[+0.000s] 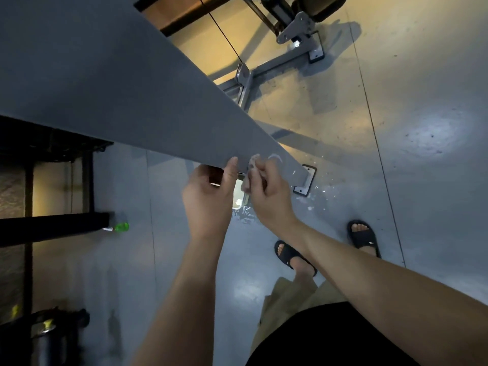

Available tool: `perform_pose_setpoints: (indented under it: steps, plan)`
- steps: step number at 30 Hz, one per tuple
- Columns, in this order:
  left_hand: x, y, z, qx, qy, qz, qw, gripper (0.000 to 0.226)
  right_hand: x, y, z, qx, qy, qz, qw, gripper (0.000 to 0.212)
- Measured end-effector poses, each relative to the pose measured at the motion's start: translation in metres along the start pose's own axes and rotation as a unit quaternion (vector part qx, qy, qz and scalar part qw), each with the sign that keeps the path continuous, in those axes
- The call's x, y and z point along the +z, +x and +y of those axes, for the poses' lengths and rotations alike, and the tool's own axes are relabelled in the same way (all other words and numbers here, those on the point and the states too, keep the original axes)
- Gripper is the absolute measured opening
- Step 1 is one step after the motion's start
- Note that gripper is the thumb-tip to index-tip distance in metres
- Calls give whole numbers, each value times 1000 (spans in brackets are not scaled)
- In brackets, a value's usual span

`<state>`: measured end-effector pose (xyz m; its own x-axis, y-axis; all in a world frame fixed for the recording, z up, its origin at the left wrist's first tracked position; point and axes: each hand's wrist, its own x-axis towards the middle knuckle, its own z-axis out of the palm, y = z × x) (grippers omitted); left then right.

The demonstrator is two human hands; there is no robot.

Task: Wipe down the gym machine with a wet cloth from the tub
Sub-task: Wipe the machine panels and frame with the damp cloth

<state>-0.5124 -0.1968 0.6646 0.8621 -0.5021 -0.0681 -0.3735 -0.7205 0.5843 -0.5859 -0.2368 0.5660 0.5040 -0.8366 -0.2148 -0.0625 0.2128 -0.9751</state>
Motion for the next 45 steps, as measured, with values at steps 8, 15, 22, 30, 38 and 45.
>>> perform_pose_setpoints:
  steps: [8,15,22,30,38,45]
  plan:
    - [13,3,-14,49,-5,19,999,25,2,16,20,49,-2,53,997,21]
    - [15,4,-17,56,-22,35,998,23,-3,31,45,137,-33,60,988,17]
    - [38,4,-26,-11,-48,16,999,50,-2,15,26,22,-14,29,999,23]
    - [55,15,-39,-46,-20,-40,998,62,0,27,42,52,15,55,997,21]
    - [53,14,-42,-26,-12,-51,998,62,-8,58,65,128,-29,102,986,29]
    - [54,13,-39,-21,-10,-50,998,58,-10,60,59,132,-10,100,986,30]
